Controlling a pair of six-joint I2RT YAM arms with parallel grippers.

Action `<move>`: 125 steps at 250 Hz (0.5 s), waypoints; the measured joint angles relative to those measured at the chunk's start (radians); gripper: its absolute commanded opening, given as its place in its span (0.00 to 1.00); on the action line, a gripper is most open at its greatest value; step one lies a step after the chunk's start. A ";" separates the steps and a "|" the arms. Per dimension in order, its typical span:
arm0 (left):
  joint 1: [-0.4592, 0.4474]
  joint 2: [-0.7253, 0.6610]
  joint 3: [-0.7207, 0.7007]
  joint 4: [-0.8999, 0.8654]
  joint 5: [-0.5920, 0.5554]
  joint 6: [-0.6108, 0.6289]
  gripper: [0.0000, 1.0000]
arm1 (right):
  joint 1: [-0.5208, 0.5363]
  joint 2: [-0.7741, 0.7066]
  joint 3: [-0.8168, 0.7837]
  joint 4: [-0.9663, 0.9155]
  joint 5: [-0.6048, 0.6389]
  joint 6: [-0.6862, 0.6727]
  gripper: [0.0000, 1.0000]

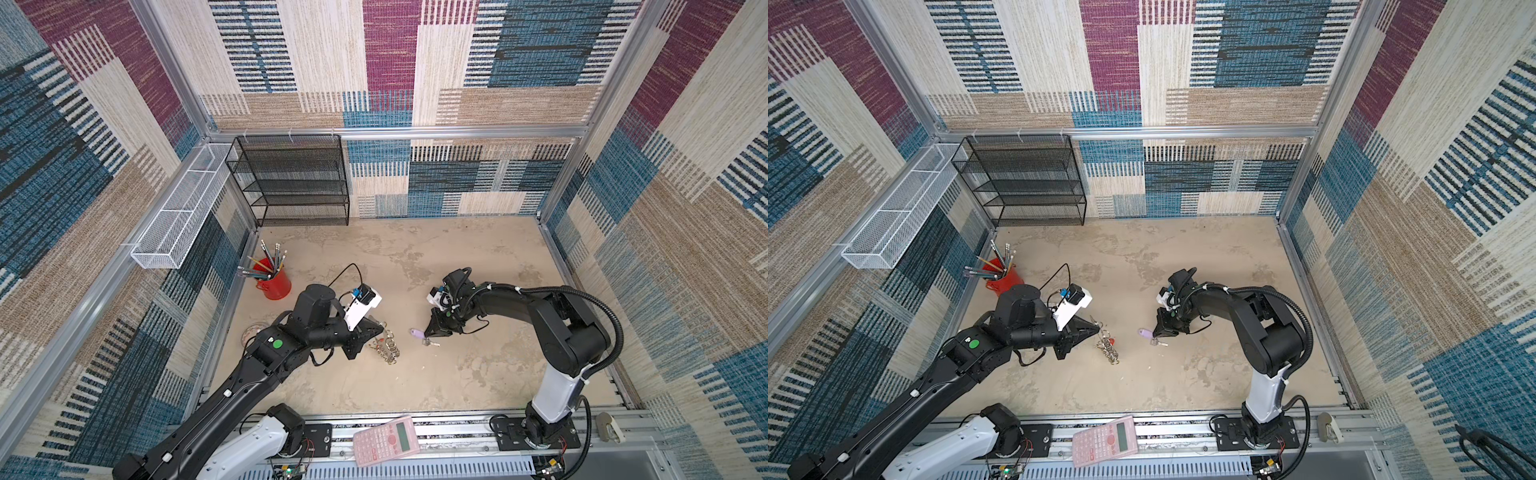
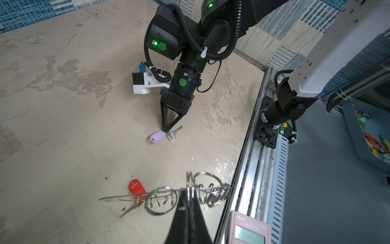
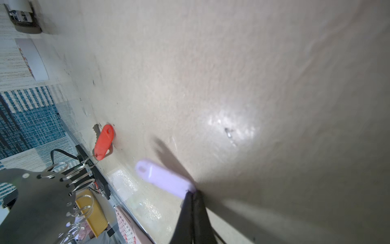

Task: Attach keys to a key ring
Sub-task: Place the key at the center of the table.

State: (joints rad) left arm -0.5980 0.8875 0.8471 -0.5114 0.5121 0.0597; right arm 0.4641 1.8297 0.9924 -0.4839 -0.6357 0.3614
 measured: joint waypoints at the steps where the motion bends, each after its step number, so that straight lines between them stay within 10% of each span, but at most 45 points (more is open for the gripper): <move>1: 0.000 0.000 0.000 0.000 0.000 0.000 0.00 | 0.000 0.001 0.001 0.000 -0.001 0.000 0.04; 125: 0.000 -0.006 0.000 0.000 0.019 0.003 0.00 | -0.008 -0.020 0.044 -0.021 0.040 -0.002 0.21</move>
State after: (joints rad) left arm -0.5980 0.8810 0.8471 -0.5110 0.5316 0.0628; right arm 0.4557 1.8095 1.0367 -0.5049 -0.5953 0.3592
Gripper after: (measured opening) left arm 0.049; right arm 0.211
